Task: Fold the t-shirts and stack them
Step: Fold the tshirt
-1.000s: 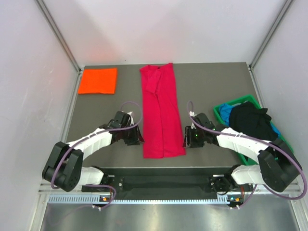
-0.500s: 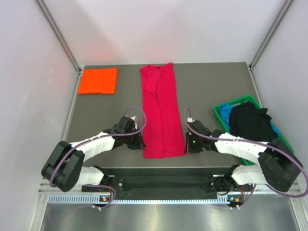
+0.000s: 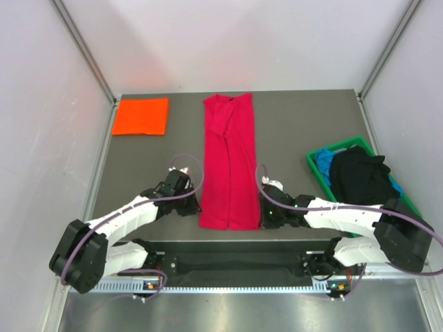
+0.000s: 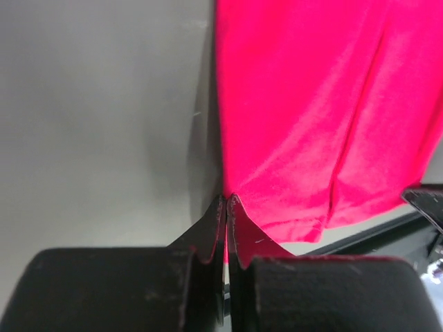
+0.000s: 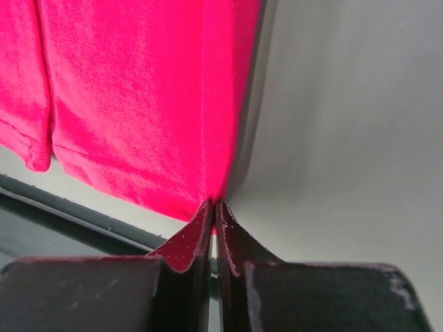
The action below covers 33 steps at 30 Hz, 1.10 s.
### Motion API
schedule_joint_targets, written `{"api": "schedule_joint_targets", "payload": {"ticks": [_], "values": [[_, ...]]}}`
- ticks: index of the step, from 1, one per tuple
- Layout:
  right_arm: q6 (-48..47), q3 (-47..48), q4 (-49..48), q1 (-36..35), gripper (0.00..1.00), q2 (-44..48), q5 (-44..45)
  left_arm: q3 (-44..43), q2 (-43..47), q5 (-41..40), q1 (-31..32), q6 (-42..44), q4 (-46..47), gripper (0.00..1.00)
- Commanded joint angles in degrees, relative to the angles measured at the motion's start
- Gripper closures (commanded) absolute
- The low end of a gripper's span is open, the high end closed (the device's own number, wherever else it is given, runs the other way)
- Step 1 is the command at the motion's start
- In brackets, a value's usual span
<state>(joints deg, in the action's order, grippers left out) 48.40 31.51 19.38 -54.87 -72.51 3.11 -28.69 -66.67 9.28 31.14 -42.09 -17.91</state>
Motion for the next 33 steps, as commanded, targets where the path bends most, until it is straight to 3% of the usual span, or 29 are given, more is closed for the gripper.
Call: {"api": "schedule_joint_targets", "payload": {"ticks": [1, 2, 3, 7, 12, 17, 23, 26, 33], "values": [[4.4, 0.1, 0.4, -2.3, 0.92, 0.2, 2.7, 0.2, 0.8, -3.6, 0.2, -0.4, -4.3, 1.0], [4.6, 0.7, 1.1, -2.5, 0.91, 0.4, 3.0, 0.4, 0.8, -3.4, 0.2, -0.6, -4.3, 0.98], [4.7, 1.1, 1.6, -2.9, 0.89, 0.6, 3.5, 0.6, 1.1, -3.2, 0.2, -1.0, -4.3, 0.88], [4.4, 4.5, 7.8, -2.9, 0.69, 1.8, 6.3, 0.4, 3.5, -3.6, 0.2, -1.9, -5.7, 0.75], [0.9, 11.1, 13.2, -1.4, 0.66, 2.6, 10.8, -3.8, 7.2, -4.0, 0.1, -1.7, -8.4, 0.67], [-6.6, 26.7, 15.2, 3.9, 0.63, -5.1, 13.2, -12.3, 6.1, -4.5, -4.1, 2.6, -4.2, 0.61], [-13.5, 35.6, 16.2, 8.8, 0.63, -8.8, 14.9, -21.8, -6.3, 7.5, -18.1, 1.1, 12.1, 0.63], [-15.9, 33.5, 12.7, 12.7, 0.62, -6.3, 12.5, -27.4, -14.3, 7.5, -19.4, -0.1, 21.2, 0.59], [-20.2, 28.2, 6.0, 19.0, 0.6, -1.9, 4.9, -42.6, -34.9, 9.7, -19.7, -3.7, 32.3, 0.56]]}}
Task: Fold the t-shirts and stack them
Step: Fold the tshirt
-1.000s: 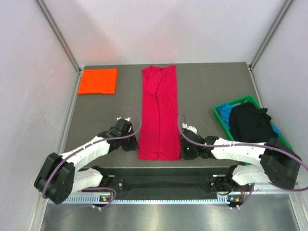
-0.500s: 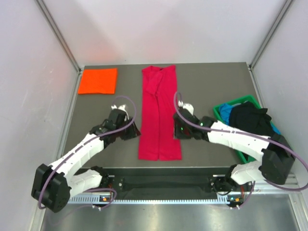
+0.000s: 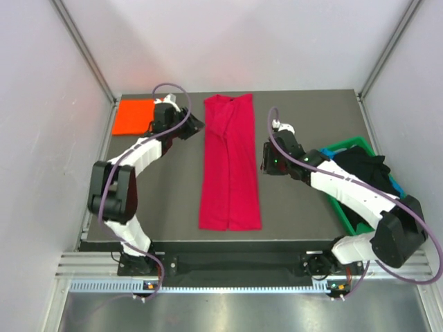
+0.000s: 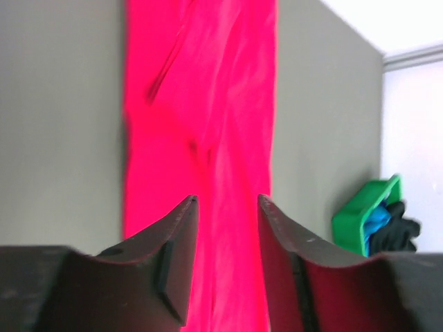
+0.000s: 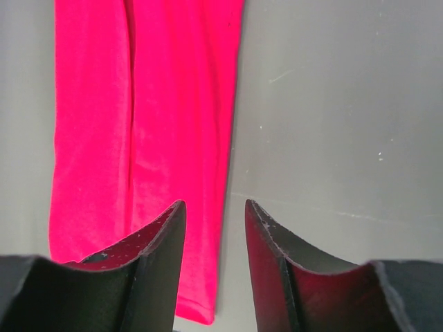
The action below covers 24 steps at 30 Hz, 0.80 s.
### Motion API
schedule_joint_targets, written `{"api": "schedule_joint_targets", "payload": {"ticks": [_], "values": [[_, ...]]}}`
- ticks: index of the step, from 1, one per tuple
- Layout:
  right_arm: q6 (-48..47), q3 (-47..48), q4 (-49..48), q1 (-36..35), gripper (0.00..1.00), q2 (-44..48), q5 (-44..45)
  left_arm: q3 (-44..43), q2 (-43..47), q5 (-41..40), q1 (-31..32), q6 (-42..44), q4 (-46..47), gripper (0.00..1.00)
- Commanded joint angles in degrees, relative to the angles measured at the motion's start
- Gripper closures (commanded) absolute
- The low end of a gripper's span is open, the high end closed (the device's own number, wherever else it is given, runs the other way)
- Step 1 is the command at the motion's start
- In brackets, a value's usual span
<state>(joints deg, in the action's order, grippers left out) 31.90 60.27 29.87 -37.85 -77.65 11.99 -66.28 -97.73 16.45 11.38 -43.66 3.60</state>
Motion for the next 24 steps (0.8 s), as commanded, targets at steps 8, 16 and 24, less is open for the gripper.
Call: {"api": "schedule_joint_targets", "payload": {"ticks": [8, 16, 24], "values": [[-5.3, -1.4, -6.4, 5.3, 0.58, 5.2, -10.3, -18.2, -22.8, 3.9, 0.5, -0.6, 13.9, 0.51], [-6.1, -1.8, -6.9, 7.3, 0.57, 5.3, -13.6, -27.9, -33.7, 4.0, 1.1, 1.9, 13.6, 0.51], [-6.0, -2.7, -8.2, 8.6, 0.57, 5.6, -15.5, -30.0, -36.2, 3.5, 2.0, 3.7, 12.2, 0.53]]}}
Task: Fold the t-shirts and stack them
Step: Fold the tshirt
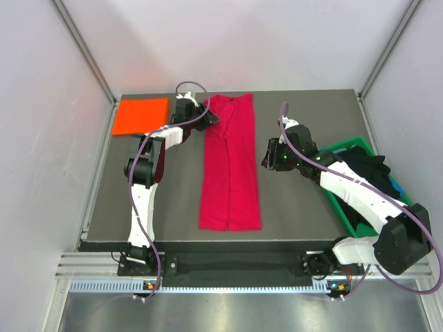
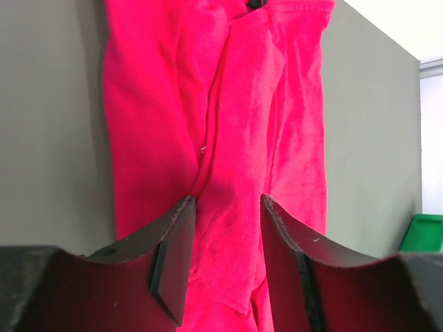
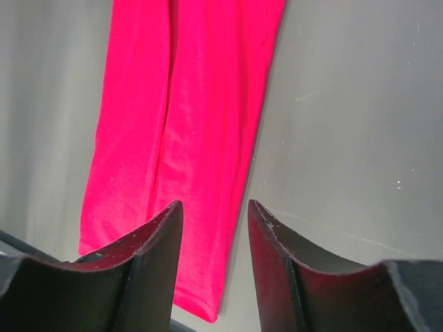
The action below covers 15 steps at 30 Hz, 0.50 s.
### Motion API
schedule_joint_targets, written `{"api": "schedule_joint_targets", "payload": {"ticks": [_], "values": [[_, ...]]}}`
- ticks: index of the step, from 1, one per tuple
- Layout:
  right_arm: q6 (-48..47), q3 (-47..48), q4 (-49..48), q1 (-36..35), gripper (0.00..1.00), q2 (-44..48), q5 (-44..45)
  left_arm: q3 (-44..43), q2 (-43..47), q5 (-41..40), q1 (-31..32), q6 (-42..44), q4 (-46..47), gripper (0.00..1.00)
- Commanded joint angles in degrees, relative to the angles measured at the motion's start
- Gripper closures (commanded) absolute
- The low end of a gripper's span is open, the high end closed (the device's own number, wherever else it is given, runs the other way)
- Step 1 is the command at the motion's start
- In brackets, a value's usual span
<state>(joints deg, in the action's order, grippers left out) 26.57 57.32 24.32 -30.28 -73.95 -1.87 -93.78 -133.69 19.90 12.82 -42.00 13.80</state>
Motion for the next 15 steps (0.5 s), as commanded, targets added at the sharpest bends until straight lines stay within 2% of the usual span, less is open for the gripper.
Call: {"api": "schedule_joint_targets", "payload": {"ticks": [1, 7, 11, 15], "values": [[-0.7, 0.3, -2.7, 1.0, 0.57, 1.7, -1.7, -2.6, -0.2, -0.4, 0.8, 2.3, 1.8, 0.53], [-0.5, 0.1, -3.1, 1.0, 0.56, 1.7, -2.3, -1.4, 2.8, -2.9, 1.2, 5.2, 0.0, 0.53], [-0.4, -0.3, -3.2, 1.1, 0.56, 1.4, -2.3, -1.3, 5.3, -8.4, 1.4, 7.5, -3.5, 0.55], [-0.1, -0.4, -3.7, 1.1, 0.56, 1.5, -3.2, -1.1, 5.5, -9.3, 1.3, 8.1, -4.8, 0.54]]}}
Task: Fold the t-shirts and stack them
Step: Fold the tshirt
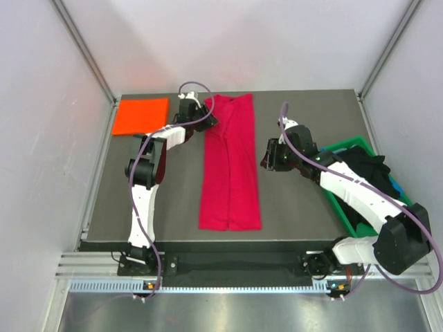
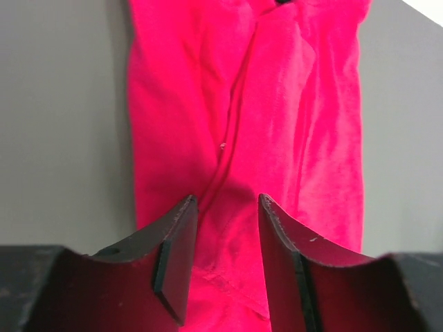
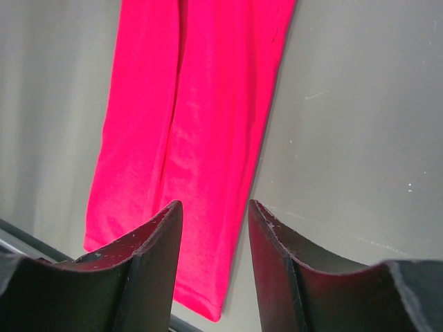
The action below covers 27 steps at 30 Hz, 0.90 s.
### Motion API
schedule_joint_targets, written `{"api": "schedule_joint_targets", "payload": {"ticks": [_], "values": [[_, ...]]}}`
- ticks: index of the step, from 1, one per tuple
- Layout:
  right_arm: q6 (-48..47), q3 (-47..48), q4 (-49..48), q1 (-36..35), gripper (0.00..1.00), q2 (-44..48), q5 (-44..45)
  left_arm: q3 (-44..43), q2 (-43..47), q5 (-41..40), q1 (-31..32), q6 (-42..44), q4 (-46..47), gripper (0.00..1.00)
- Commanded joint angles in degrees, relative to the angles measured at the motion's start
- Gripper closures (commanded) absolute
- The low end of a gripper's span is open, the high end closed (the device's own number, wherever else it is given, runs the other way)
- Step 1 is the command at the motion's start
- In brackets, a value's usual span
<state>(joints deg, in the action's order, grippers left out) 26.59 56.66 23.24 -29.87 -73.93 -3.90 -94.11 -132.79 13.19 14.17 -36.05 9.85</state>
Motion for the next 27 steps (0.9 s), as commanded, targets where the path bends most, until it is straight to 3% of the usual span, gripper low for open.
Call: {"api": "schedule_joint_targets", "payload": {"ticks": [1, 27], "values": [[-0.1, 0.3, -2.7, 0.7, 0.56, 1.3, -1.3, -0.7, 4.5, -2.6, 0.0, 2.2, -0.9, 0.53], [-0.2, -0.2, -3.4, 0.7, 0.56, 0.9, -1.7, 0.6, 3.1, 6.5, 1.6, -3.3, 5.7, 0.6]]}}
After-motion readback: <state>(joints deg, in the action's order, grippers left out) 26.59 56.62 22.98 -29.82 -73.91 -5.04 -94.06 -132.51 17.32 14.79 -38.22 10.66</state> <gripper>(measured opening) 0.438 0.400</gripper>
